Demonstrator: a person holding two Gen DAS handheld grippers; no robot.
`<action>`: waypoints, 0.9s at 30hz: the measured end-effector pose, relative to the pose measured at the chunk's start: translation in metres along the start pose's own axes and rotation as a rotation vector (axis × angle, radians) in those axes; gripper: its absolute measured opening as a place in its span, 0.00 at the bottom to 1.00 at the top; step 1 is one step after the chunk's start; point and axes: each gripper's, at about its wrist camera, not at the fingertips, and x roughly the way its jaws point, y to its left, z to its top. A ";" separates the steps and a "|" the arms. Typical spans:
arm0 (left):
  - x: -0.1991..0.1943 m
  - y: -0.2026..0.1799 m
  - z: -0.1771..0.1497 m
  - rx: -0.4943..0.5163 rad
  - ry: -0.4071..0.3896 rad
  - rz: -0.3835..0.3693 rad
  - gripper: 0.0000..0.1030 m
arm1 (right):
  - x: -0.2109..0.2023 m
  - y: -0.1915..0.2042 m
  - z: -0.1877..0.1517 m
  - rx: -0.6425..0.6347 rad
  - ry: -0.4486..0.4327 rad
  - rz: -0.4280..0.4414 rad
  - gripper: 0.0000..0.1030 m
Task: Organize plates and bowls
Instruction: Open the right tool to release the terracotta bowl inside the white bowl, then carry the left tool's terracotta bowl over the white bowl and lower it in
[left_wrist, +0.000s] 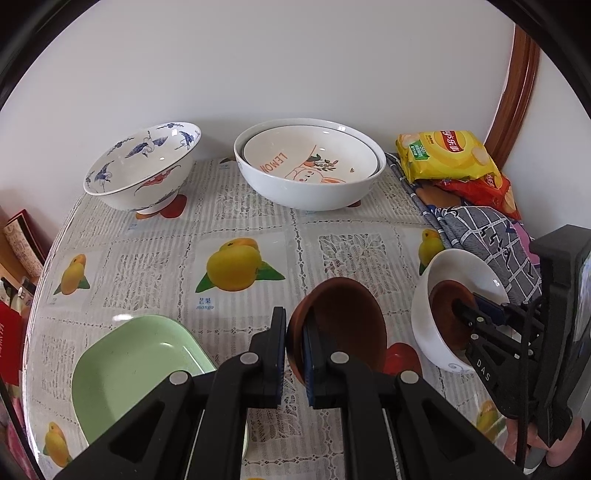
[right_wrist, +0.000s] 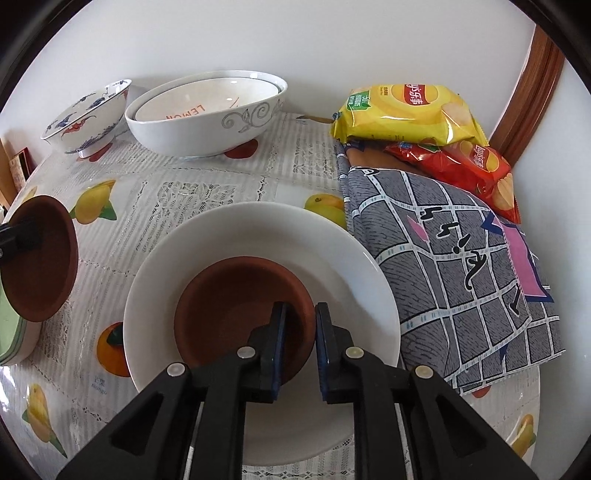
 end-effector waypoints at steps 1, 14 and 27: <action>-0.001 0.001 0.000 -0.003 0.000 0.000 0.08 | -0.001 0.000 0.000 -0.002 -0.003 -0.003 0.17; -0.027 -0.002 -0.010 -0.006 -0.022 -0.010 0.08 | -0.044 -0.006 -0.006 0.041 -0.080 0.029 0.39; -0.085 -0.032 -0.030 0.038 -0.080 -0.054 0.08 | -0.126 -0.038 -0.042 0.130 -0.170 0.039 0.44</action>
